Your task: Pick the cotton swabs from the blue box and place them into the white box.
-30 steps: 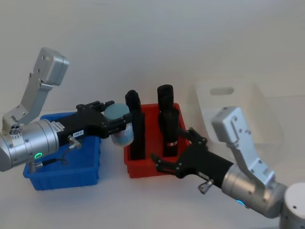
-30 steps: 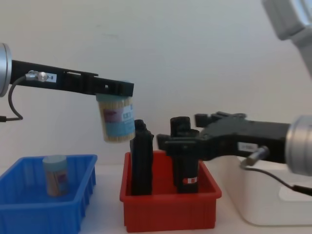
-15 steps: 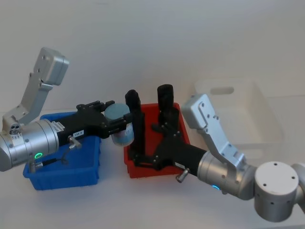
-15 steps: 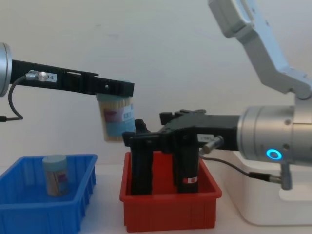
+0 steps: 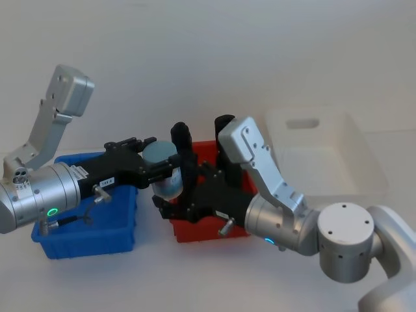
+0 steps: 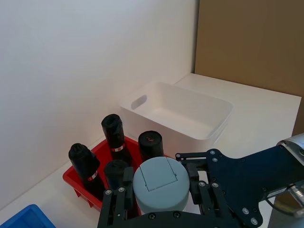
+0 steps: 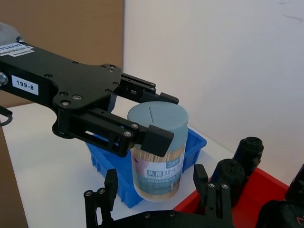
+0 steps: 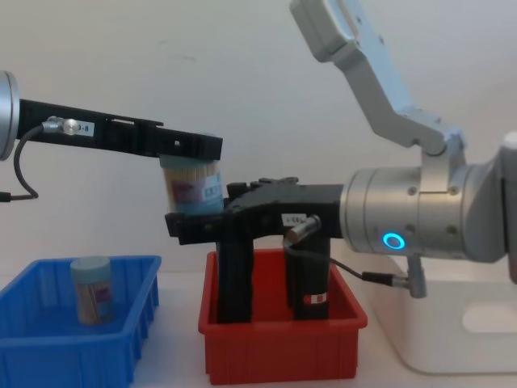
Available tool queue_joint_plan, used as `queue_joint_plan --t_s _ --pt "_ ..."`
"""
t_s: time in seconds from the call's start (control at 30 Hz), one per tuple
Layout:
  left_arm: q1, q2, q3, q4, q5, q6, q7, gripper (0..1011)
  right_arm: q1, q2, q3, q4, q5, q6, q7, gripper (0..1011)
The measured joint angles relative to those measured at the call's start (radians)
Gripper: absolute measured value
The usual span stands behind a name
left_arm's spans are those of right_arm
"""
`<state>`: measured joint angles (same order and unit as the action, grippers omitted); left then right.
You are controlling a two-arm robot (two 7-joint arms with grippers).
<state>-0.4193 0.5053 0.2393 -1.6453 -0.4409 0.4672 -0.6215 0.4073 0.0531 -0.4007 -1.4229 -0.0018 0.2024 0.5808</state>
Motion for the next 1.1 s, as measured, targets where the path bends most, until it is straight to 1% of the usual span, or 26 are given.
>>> queue_joint_plan --t_s 0.07,0.23,0.27,0.3,0.33,0.4,0.43,0.5,0.53,0.63,0.67,0.77,0.8,0.9,0.93,0.97,1.0,1.03,1.1 --pt "0.0 0.0 0.0 0.0 0.0 0.0 0.0 670 0.007 -0.005 -0.002 0.011 -0.002 -0.002 0.001 1002" --pt "0.0 0.0 0.0 0.0 0.0 0.0 0.0 670 0.029 -0.02 -0.007 0.042 -0.006 -0.006 0.002 927" --pt "0.0 0.0 0.0 0.0 0.0 0.0 0.0 671 0.036 -0.024 -0.009 0.051 -0.007 -0.007 0.002 882" --pt "0.0 0.0 0.0 0.0 0.0 0.0 0.0 671 0.039 -0.026 -0.01 0.056 -0.007 -0.008 0.002 863" --pt "0.0 0.0 0.0 0.0 0.0 0.0 0.0 670 0.047 -0.031 -0.011 0.066 -0.008 -0.009 0.002 811" --pt "0.0 0.0 0.0 0.0 0.0 0.0 0.0 671 0.052 -0.034 -0.012 0.074 -0.009 -0.01 0.001 777" --pt "0.0 0.0 0.0 0.0 0.0 0.0 0.0 671 0.059 -0.038 -0.013 0.084 -0.009 -0.012 -0.001 736" --pt "0.0 0.0 0.0 0.0 0.0 0.0 0.0 671 0.064 -0.041 -0.014 0.091 -0.01 -0.013 -0.002 707" --pt "0.0 0.0 0.0 0.0 0.0 0.0 0.001 671 0.068 -0.043 -0.015 0.098 -0.01 -0.015 -0.003 653" --pt "0.0 0.0 -0.001 0.0 0.0 0.0 0.001 674 0.074 -0.047 -0.016 0.107 -0.01 -0.017 -0.005 634" --pt "0.0 0.0 -0.001 0.0 0.0 0.0 0.001 726 0.078 -0.049 -0.016 0.114 -0.01 -0.018 -0.007 634" --pt "0.0 0.0 0.0 0.0 0.0 0.0 0.001 785 0.084 -0.052 -0.017 0.121 -0.009 -0.019 -0.009 634" --pt "0.0 0.0 0.0 0.0 0.0 0.0 0.001 840 0.086 -0.053 -0.017 0.125 -0.008 -0.019 -0.011 634" --pt "0.0 0.0 0.0 0.0 0.0 0.0 0.001 892 0.09 -0.055 -0.018 0.131 -0.007 -0.02 -0.015 633" --pt "0.0 0.0 0.0 0.0 0.0 0.0 0.001 940 0.092 -0.056 -0.019 0.132 -0.006 -0.02 -0.017 634" --pt "0.0 0.0 0.0 0.0 0.0 0.0 0.001 966 0.092 -0.056 -0.019 0.133 -0.006 -0.02 -0.018 634" --pt "0.0 0.0 0.0 0.0 0.0 0.0 0.001 966 0.092 -0.056 -0.019 0.133 -0.006 -0.02 -0.021 634" --pt "0.0 0.0 0.0 0.0 0.0 0.0 0.001 1003 0.092 -0.056 -0.02 0.133 -0.006 -0.019 -0.022 633" --pt "0.0 0.0 0.0 0.0 0.0 0.0 0.0 1000 0.093 -0.056 -0.021 0.133 -0.005 -0.017 -0.03 634"
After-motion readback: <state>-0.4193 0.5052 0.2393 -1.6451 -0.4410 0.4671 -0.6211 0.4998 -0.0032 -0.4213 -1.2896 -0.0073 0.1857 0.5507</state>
